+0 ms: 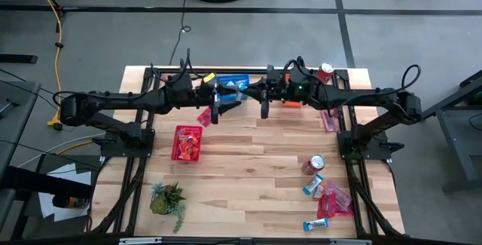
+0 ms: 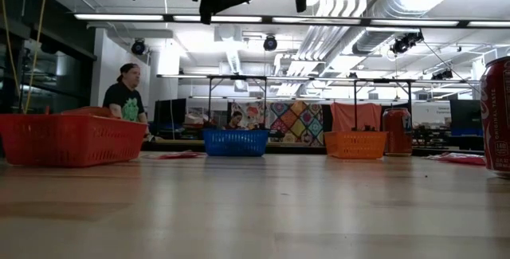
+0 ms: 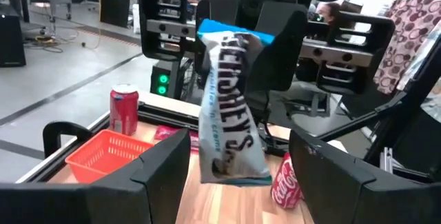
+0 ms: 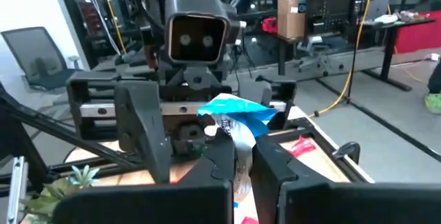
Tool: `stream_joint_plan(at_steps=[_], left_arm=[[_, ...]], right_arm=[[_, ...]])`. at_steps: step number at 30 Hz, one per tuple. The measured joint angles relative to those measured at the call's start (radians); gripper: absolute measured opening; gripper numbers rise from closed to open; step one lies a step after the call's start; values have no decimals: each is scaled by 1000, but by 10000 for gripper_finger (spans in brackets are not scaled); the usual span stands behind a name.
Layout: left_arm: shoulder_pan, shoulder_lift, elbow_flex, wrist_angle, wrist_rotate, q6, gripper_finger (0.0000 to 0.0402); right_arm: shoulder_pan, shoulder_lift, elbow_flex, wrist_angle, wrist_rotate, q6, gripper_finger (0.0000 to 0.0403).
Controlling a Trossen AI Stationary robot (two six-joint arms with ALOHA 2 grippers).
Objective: Sort candy
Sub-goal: Put the white candy pack into the blue basket
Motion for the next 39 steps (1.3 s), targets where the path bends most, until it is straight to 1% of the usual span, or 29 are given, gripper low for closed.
stream_joint_plan(at_steps=[4,7,9,13,14,16,19,24,27,31,34,37,39], left_arm=[[7,0,0,4,0,-3,230],[7,13,0,8,0,-11,205],[7,25,0,18,1,-13,168],[8,36,0,28,2,-35,53],[12,36,0,28,1,-36,37],[19,34,0,24,2,-36,32],[41,10,0,-44,2,-33,28],[102,-74,0,-266,0,-18,18],[149,-157,0,-408,-14,5,11],[213,-259,0,-584,-93,24,3],[254,-288,0,-605,-107,8,2],[295,-248,4,-543,-100,-51,2],[330,-170,55,-550,-79,-80,0]], right_arm=[[0,0,0,0,-16,9,8],[0,0,0,0,-16,9,9],[0,0,0,-4,-16,9,11],[0,0,0,-4,-14,11,27],[0,1,0,-4,-15,17,35],[0,1,0,-2,-11,34,55],[2,-10,0,-13,55,57,99],[-2,-81,0,-82,249,-10,174],[-2,-138,0,-165,381,-69,204],[-2,-203,0,-277,519,-99,222],[-2,-236,0,-322,574,-97,224],[-2,-246,0,-325,585,-97,224],[-2,-246,0,-322,586,-97,225]])
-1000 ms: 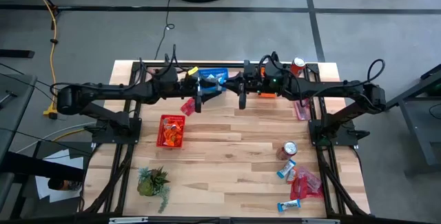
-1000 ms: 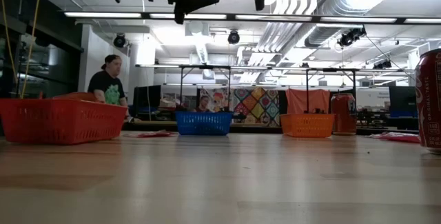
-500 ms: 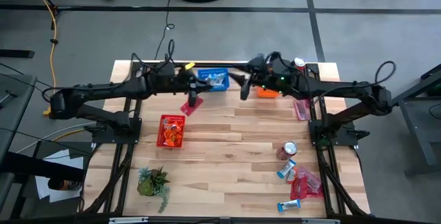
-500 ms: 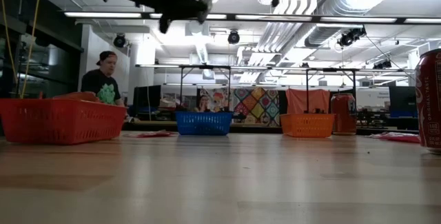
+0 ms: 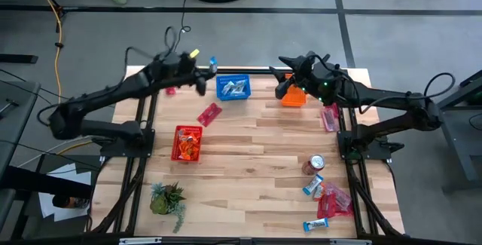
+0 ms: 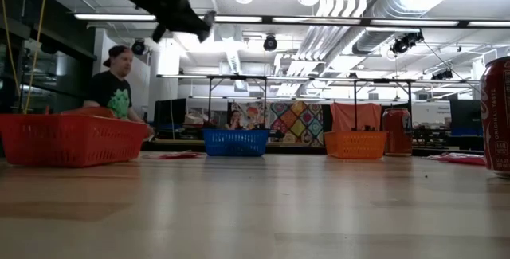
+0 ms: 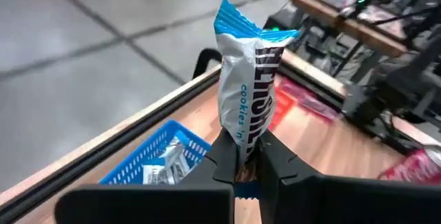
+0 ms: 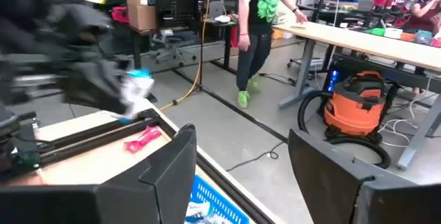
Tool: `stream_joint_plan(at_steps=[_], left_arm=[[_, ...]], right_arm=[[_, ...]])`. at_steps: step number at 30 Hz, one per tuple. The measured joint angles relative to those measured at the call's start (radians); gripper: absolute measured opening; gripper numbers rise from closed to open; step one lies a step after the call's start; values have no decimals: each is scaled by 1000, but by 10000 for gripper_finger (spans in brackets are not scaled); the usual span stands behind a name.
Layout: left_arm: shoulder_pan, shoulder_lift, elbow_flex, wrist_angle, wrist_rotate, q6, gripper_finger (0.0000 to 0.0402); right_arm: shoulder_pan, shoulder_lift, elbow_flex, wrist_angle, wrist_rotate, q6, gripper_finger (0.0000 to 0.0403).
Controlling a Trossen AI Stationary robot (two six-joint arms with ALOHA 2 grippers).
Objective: Sort candy
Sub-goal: Put the white candy pack into the blue basket
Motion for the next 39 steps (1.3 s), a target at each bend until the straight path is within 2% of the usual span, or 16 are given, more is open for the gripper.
stream_joint_plan(at_steps=[4,9,13,18,22,27,34,39], left_arm=[[74,221,206,-128,88,29,1],[103,519,450,-412,78,161,1],[102,691,491,-457,76,153,1],[89,835,490,-445,77,87,1],[79,890,491,-410,79,68,1],[67,908,491,-374,79,67,31],[77,900,492,-385,95,-6,120],[92,842,492,-415,113,-5,187]], right_arm=[[0,4,0,-2,0,1,225],[0,4,0,-1,0,4,225],[0,4,0,-2,-2,37,225],[0,4,0,-10,-3,75,225],[0,4,0,-24,-3,75,225],[0,4,0,-29,-3,88,225],[0,4,0,-31,-3,134,225],[0,3,0,-30,-3,132,225]])
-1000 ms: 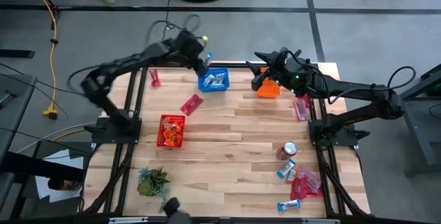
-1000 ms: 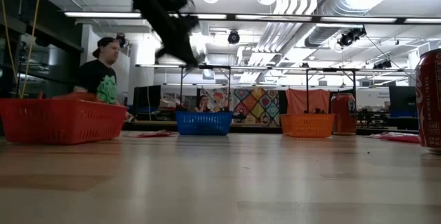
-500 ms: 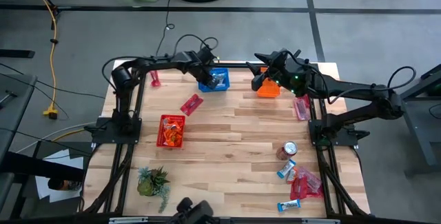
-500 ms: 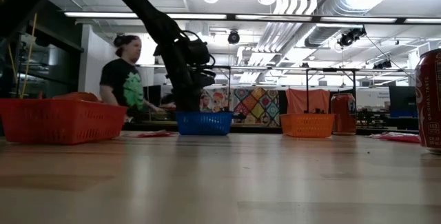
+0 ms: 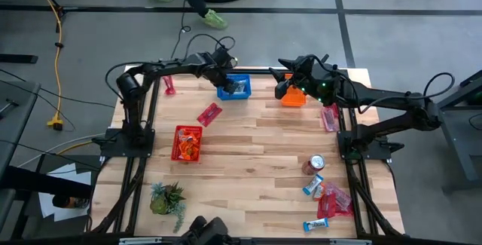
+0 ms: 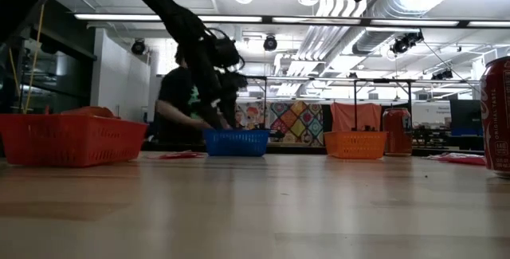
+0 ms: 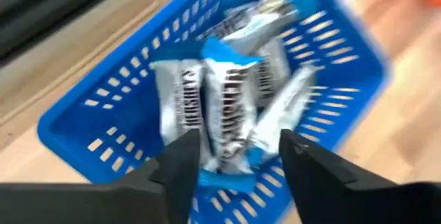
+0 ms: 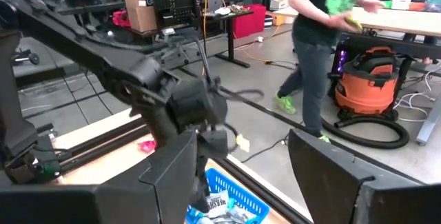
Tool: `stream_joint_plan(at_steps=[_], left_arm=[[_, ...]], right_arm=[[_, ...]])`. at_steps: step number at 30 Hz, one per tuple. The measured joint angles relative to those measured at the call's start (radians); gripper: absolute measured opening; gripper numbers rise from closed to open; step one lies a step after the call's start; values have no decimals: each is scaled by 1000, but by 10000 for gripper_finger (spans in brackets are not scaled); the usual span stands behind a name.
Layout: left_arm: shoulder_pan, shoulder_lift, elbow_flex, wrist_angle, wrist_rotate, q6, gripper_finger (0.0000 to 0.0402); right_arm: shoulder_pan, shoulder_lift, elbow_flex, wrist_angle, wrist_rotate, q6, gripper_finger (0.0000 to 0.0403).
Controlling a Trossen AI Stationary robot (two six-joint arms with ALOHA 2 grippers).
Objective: Sort candy
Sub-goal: Put the white candy pack into the blue basket
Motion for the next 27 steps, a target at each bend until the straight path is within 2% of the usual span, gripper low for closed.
stream_joint_plan(at_steps=[4,8,12,17,21,27], left_arm=[[30,-90,0,0,96,-1,224],[59,-222,0,-1,152,-13,236],[47,-381,-30,52,153,0,237],[2,-549,-129,219,151,-73,237],[-27,-631,-199,316,138,-139,237],[-36,-652,-227,331,141,-144,237]], right_arm=[[0,-15,0,-3,0,3,225],[0,-51,0,-33,-41,42,225],[1,-103,0,-191,-227,183,225],[48,-126,0,-475,-533,540,225],[191,-123,-11,-637,-706,815,225],[567,-94,-23,-725,-709,1224,225]])
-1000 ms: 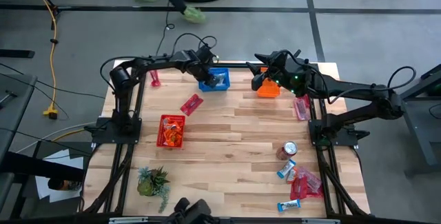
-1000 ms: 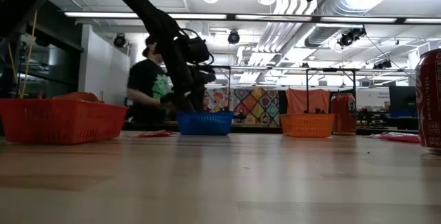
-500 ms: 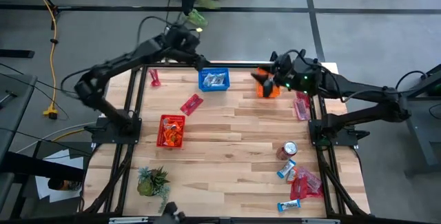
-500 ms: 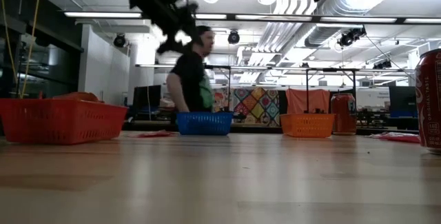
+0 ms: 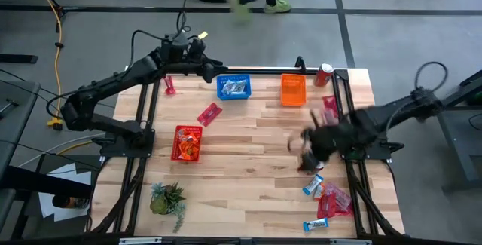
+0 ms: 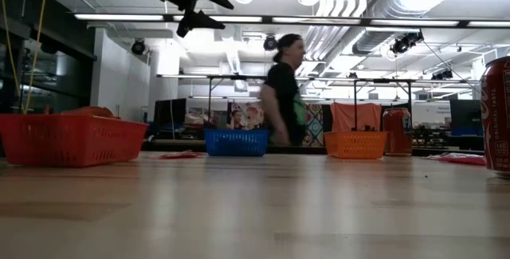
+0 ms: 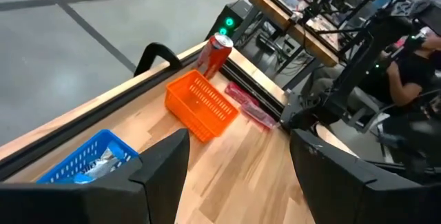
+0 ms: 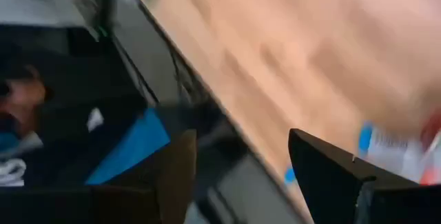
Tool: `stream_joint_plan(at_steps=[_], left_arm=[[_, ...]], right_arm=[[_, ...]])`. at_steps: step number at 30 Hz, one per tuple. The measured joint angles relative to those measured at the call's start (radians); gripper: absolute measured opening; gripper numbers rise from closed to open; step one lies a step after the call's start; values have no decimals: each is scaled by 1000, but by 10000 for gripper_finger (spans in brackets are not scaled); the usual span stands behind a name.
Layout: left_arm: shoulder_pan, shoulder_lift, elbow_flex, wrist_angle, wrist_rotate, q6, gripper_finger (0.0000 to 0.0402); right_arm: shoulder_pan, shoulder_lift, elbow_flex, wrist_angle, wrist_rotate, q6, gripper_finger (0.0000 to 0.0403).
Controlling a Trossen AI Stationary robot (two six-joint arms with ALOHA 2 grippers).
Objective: Sort candy
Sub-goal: Put the white candy pack into the blue basket
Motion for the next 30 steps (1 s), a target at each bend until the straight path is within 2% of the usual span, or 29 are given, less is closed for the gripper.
stream_joint_plan(at_steps=[4,8,12,19,24,30], left_arm=[[7,0,0,4,0,19,237],[16,0,0,5,2,43,237],[28,0,0,4,5,43,237],[29,0,0,3,9,43,237],[29,0,0,2,9,45,237],[29,0,0,2,9,45,237]], right_arm=[[228,84,0,7,60,220,225],[359,227,0,97,-14,273,225],[435,392,35,172,-101,141,224],[524,658,149,75,-129,-168,224],[566,790,205,-74,-64,-295,224],[588,867,218,-87,2,-316,224]])
